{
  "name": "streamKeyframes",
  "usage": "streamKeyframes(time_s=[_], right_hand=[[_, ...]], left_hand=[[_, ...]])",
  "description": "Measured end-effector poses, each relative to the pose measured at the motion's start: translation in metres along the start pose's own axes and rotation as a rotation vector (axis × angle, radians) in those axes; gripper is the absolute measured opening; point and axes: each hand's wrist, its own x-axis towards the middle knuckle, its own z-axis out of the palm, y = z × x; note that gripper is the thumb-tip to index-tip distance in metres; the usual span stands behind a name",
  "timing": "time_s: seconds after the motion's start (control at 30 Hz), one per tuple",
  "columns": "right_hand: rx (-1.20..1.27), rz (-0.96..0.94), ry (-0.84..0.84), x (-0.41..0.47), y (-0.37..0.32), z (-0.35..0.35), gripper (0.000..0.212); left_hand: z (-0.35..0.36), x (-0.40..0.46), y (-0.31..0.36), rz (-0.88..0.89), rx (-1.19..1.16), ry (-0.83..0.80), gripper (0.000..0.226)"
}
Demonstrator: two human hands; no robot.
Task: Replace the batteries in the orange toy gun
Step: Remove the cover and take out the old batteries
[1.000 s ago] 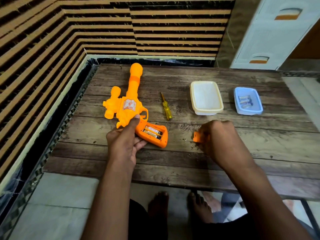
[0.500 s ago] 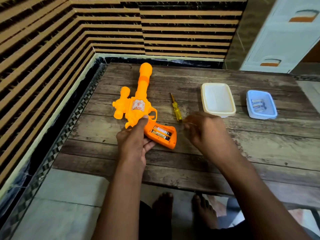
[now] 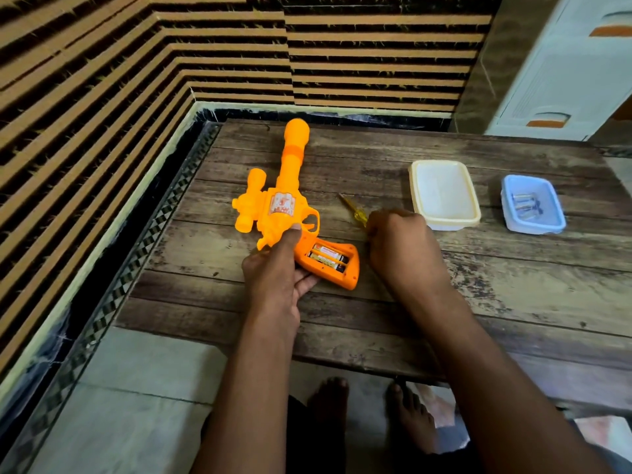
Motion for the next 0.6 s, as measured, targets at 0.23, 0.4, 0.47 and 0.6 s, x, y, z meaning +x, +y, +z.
streamKeyframes(time_s=[0.23,0.4,0.47,0.6], right_hand=[[0.336,-0.020,0.304,-0.016,0.002,-0.007,0.010],[0.535,-0.241,0.547,-0.030,-0.006,-0.018,0.023],[0.570,-0.310,0.568,-0.030,-0.008,-0.018,0.024],[0.706,-0.371,0.564,-0.030,-0.013,-0.018,0.023]], left_hand=[[-0.001,0.000,0.001,0.025,0.014,-0.010,0.014],[0.000,0.002,-0.001,0.034,0.022,-0.012,0.015],[0.000,0.001,-0.001,0.036,0.018,-0.014,0.021],[0.001,0.001,-0.001,0.044,0.020,-0.017,0.025]])
